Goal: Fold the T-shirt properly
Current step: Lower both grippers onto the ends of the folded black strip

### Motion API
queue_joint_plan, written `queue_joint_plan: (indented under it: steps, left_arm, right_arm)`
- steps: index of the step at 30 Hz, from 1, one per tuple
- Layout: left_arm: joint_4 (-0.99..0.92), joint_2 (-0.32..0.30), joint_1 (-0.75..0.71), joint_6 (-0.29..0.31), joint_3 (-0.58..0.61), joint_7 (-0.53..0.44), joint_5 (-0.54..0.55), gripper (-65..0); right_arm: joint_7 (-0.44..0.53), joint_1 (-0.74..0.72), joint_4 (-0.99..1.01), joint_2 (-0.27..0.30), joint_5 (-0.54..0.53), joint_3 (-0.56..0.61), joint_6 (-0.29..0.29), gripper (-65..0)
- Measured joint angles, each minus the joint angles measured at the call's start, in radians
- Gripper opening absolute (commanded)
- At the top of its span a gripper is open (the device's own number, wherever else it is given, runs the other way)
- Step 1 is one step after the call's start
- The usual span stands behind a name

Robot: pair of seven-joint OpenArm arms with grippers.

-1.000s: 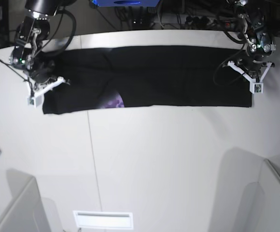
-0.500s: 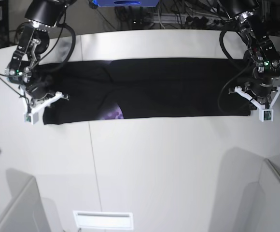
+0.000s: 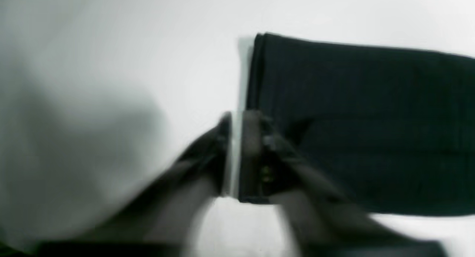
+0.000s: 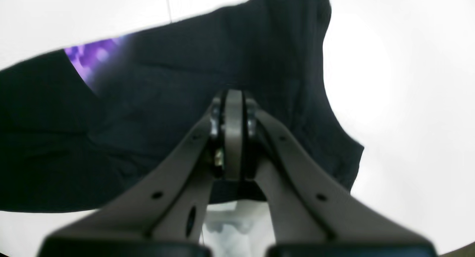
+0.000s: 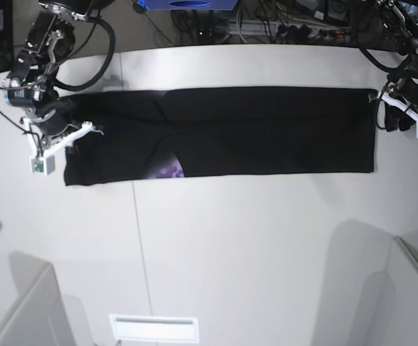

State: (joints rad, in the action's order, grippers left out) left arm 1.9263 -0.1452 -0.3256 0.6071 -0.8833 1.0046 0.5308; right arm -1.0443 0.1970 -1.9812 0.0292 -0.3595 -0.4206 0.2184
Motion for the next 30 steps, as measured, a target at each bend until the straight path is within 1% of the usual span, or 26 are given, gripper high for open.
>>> queue_joint_plan:
  steps: [1,3,4,5,6,10,12,13,18,20,22,27,28,30]
  left_arm:
    - [-0.006,0.001,-0.011,0.027,0.001,-0.023,0.007,-24.4]
    - [-0.05,0.002,-0.026,0.056,0.001,-0.082,0.016,-9.7]
    - [-0.081,0.002,-0.027,0.072,0.003,-0.101,0.015,-4.8]
    - [-0.123,0.001,-0.025,0.082,0.003,-0.121,0.013,-1.6]
    - [-0.16,0.0,-0.023,0.083,0.006,-0.131,0.009,-0.3]
    - [-0.282,0.001,-0.001,0.082,0.003,-0.126,-0.003,-0.3]
    - [-0.323,-0.016,0.026,0.083,0.01,-0.128,0.003,-0.3]
    - [-0.335,-0.023,0.039,0.082,0.01,-0.131,0.002,-0.3]
    - [-0.405,-0.024,0.088,0.082,0.01,-0.137,0.009,-0.3]
    - [-0.425,-0.034,0.089,0.081,0.054,-0.134,-0.004,-0.3]
    - [-0.446,-0.047,0.093,0.083,0.102,-0.142,0.013,-0.3]
    - [-0.494,-0.054,0.107,0.085,0.109,-0.178,0.028,-0.7]
    - [-0.496,-0.055,0.106,0.087,0.109,-0.179,0.03,-1.5]
    - [-0.497,-0.055,0.106,0.087,0.109,-0.179,0.027,-7.9]
  right_arm:
    - [0.0,-0.002,0.0,-0.002,0.0,0.0,0.0,-65.0]
    - [0.003,-0.004,0.0,-0.017,0.0,0.0,0.0,-65.0]
    - [0.002,-0.003,0.0,-0.021,0.0,0.0,0.0,-65.0]
    - [0.0,-0.003,0.0,-0.025,-0.003,0.003,0.0,-65.0]
    - [0.0,-0.004,0.0,-0.029,-0.003,0.003,0.0,-65.0]
    - [-0.002,-0.002,0.0,-0.027,0.0,0.003,0.003,-65.0]
    - [0.0,0.004,0.0,-0.027,-0.003,0.004,0.043,-65.0]
    - [-0.001,0.008,0.0,-0.028,-0.002,0.004,0.052,-65.0]
    - [0.003,0.021,0.0,-0.028,-0.002,0.003,0.055,-65.0]
    - [-0.002,0.026,0.0,-0.028,0.0,0.004,0.055,-65.0]
    - [0.003,0.029,0.0,-0.028,-0.003,0.004,0.055,-65.0]
    - [0.004,0.031,0.0,-0.028,-0.003,0.003,0.055,-65.0]
    - [0.004,0.033,0.0,-0.028,-0.003,0.003,0.055,-65.0]
    - [0.003,0.037,0.0,-0.029,-0.003,0.003,0.055,-65.0]
